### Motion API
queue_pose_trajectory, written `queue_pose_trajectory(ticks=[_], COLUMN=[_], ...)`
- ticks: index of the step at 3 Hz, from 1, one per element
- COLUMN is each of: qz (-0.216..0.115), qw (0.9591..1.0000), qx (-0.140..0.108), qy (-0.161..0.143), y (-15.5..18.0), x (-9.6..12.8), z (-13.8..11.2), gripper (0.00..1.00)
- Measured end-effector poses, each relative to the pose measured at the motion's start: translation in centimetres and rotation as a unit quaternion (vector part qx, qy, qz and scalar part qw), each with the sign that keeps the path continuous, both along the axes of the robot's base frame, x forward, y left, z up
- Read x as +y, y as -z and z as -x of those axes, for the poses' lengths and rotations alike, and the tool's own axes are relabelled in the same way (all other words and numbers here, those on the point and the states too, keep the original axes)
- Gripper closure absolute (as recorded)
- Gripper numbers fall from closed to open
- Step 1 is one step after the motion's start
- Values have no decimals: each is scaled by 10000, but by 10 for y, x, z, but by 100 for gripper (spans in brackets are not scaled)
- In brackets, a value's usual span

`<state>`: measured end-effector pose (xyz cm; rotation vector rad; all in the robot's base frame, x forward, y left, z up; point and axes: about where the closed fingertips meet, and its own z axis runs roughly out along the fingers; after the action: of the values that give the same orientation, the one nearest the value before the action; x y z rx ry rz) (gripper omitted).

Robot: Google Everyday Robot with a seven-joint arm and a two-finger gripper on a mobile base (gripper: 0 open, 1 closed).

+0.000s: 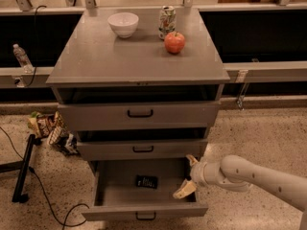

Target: Pick rxbar chocolate from bottom drawer and place on counter

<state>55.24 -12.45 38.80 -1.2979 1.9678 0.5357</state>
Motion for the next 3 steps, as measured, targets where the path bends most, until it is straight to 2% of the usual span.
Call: queue_pose_trajectory(ticks=[1, 2, 3], qz=[0, -237, -478], qw=[10000, 9996, 9983], qx=[0, 157, 318], qy=[0, 40, 52], y=[0, 27, 70], x=[0, 10, 31], z=[0, -5, -18], gripper=[0, 0, 0])
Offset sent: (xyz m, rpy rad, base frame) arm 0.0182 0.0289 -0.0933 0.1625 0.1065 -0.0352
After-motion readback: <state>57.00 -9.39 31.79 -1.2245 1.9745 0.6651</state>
